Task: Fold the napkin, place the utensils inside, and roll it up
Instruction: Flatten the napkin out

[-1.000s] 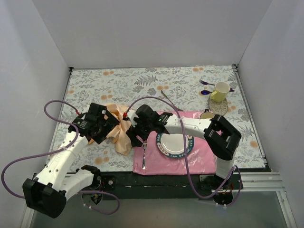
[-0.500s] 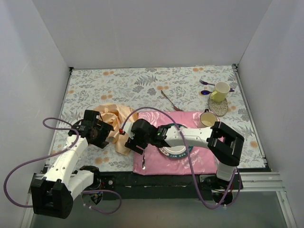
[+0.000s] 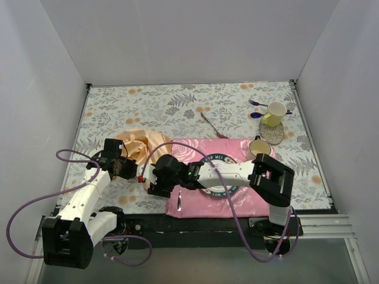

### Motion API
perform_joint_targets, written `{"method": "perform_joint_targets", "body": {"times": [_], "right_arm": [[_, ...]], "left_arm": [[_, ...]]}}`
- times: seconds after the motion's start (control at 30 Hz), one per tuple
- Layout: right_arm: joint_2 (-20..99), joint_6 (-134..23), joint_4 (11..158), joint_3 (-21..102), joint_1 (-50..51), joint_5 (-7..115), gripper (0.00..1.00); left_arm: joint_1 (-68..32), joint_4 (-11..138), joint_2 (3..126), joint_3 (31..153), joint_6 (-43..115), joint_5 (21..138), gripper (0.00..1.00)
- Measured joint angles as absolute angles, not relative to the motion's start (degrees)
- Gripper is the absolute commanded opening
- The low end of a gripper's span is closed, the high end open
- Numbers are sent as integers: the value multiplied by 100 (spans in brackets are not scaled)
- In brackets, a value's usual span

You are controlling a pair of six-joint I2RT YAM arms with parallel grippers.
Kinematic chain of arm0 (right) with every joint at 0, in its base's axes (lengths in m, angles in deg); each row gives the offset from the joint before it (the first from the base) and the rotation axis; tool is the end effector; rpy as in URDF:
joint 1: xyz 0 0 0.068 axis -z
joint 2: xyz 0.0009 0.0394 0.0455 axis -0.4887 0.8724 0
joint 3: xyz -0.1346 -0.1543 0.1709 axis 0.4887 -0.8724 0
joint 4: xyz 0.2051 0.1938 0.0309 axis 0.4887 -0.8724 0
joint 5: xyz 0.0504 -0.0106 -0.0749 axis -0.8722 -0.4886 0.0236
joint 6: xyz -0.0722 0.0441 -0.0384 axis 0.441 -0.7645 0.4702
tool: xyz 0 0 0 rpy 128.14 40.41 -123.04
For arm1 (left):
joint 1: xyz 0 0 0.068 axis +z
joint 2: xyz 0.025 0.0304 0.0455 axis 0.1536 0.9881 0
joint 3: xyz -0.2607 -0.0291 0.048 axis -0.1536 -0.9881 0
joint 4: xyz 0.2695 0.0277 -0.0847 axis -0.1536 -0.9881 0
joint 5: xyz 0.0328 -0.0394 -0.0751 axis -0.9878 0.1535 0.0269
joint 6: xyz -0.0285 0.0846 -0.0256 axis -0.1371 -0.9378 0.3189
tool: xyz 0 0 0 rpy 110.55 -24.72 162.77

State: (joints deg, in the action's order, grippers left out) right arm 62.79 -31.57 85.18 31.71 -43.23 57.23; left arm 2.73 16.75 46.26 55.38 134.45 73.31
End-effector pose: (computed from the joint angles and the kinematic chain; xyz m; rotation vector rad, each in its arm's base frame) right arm 0.1317 0.4402 0.1531 -1.6485 1.5903 0.6100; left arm 0.2153 -0.0259 0.1439 -2.2700 1.7935 -0.5544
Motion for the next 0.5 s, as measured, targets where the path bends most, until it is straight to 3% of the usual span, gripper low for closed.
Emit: {"method": "perform_joint_targets", "body": {"times": [0.2, 0.5], "right_arm": [[7107, -3065, 8402, 3875, -4693, 6031, 71], [7330, -3102, 8441, 3890, -4819, 6792, 40]], "left_arm": [[275, 1786, 4619, 5531, 13447, 7333, 0], [279, 1638, 4580, 5651, 13377, 7029, 0]]}}
